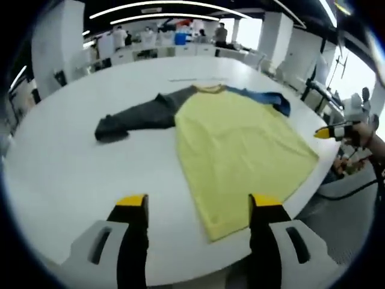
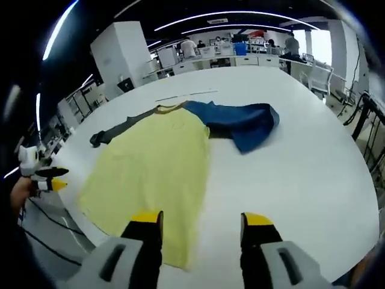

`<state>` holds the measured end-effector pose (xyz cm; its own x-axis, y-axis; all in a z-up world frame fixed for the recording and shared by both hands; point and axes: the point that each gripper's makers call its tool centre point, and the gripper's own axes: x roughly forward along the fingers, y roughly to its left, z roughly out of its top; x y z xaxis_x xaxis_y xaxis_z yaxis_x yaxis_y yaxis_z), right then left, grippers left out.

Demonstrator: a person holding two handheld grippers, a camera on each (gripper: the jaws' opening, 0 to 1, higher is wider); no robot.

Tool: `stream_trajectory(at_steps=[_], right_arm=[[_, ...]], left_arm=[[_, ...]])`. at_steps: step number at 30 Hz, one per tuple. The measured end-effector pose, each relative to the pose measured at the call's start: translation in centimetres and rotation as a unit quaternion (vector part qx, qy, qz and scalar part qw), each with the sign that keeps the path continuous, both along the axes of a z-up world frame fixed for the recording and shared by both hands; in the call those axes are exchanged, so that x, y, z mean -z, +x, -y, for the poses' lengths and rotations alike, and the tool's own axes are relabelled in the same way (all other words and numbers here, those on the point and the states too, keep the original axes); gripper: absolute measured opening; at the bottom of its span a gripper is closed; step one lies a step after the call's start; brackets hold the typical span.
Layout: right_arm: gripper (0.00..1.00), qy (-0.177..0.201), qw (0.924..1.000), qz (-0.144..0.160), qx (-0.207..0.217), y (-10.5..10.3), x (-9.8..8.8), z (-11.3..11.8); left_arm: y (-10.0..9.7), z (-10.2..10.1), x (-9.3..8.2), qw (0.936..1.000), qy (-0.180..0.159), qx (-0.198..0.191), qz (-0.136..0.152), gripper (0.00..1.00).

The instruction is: Fold the garment on the visible template until the final outline fits inside the template.

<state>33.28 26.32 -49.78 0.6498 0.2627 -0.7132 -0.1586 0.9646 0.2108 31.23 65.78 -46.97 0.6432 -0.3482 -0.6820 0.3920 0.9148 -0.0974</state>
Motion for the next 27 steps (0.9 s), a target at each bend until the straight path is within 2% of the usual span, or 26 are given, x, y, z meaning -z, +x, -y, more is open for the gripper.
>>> stream_trajectory(at_steps=[4, 7, 12, 14, 19, 21, 22, 23, 27], right_arm=[[0.52, -0.002, 1.0, 0.001, 0.003, 2.2, -0.4, 1.0], [0.51, -0.01, 0.9999, 0.005, 0.007, 4.0, -0.3, 2.2], [0.48, -0.015, 0.9991, 0.029, 0.027, 7.4, -0.6, 3.6], [0.46, -0.034, 0.9978, 0.044, 0.036, 9.1, -0.2, 4.8], [0.42, -0.043, 0.9968, 0.042, 0.053, 11.4, 1.0, 6.5], [0.4, -0.031, 0.9962, 0.041, 0.07, 12.2, 1.5, 6.9], [0.39, -0.011, 0.9957, 0.035, 0.085, 12.5, 1.7, 6.8], [0.38, -0.014, 0.9956, 0.036, 0.085, 12.9, 1.9, 7.0], [0.25, -0.034, 0.9945, 0.031, 0.093, 14.3, 3.0, 7.8]], left_arm=[[0.2, 0.5, -0.7, 0.9999, -0.013, 0.006, 0.0, 0.78], [0.2, 0.8, -1.3, 0.9998, -0.014, 0.013, 0.003, 0.79], [0.2, 2.3, -2.6, 0.9994, -0.02, 0.027, 0.012, 0.86], [0.3, 2.8, -3.1, 0.9991, -0.026, 0.029, 0.019, 0.89], [0.9, 3.6, -4.0, 0.9976, -0.03, 0.051, 0.036, 0.97], [1.1, 3.7, -4.1, 0.9974, -0.028, 0.055, 0.038, 0.99], [1.2, 3.7, -4.2, 0.9974, -0.029, 0.054, 0.038, 0.99], [1.2, 3.7, -4.2, 0.9974, -0.031, 0.053, 0.038, 0.99], [1.4, 3.6, -4.2, 0.9972, -0.028, 0.057, 0.039, 0.99]])
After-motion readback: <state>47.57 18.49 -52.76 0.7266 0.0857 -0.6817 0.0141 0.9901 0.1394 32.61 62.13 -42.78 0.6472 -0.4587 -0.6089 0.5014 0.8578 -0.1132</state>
